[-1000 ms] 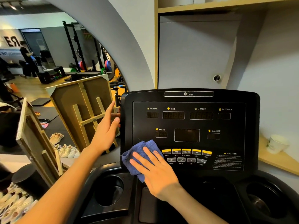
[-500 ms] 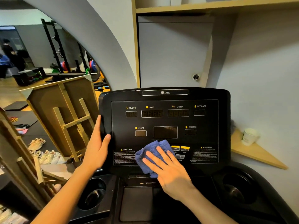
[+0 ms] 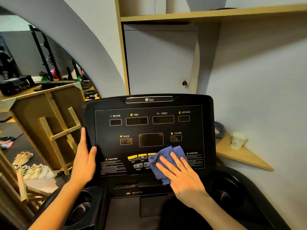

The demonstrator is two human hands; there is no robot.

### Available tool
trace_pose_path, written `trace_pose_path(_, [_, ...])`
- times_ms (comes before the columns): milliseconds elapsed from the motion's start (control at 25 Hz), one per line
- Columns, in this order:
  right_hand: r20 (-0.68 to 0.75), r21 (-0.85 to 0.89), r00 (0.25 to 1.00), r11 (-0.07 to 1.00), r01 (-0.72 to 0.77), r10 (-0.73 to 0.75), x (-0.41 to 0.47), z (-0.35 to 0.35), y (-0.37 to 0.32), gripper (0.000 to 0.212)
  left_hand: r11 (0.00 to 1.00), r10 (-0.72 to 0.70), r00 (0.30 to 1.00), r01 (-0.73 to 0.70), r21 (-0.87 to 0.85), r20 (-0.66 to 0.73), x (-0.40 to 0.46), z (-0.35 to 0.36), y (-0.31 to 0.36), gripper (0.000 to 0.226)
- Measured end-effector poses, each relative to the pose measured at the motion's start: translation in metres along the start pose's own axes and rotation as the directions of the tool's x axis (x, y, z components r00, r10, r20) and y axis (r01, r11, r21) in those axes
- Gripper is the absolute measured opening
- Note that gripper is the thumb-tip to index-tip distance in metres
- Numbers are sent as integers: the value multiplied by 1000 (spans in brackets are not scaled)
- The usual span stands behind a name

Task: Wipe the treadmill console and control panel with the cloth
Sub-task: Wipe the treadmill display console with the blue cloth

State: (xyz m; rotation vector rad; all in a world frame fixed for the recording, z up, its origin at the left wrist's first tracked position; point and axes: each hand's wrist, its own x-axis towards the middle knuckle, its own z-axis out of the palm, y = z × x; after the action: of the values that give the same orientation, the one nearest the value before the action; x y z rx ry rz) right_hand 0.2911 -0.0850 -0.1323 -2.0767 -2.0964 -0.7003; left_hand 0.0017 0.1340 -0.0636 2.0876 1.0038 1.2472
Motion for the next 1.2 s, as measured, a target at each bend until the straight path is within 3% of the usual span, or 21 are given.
trace_pose_path(280, [-31,-55,994,993,-105,104,-28,3,34,67,1000,-10,1000,10,20,8,-1,0,0,77])
trace_pose_path(600, [-108,-55,968,971,-233,226,-50,17,66,53,999,-32,999,31,25,14,1,0,-2,78])
trace_pose_path(880, [-165,62,925,939,-338,343,-34,22,84,61,999,-38,998,38,3,51,3,-3,0,81])
trace_pose_path(1080, [-194,55,904,925,-377,380,4,-7,102,80,997,-79,996,78,23,44,2,-2,-1,77])
trace_pose_path(1200, [-199,147,869,890,-431,453,37,-33,113,74,995,-94,994,93,28,50,2,-1,4,76])
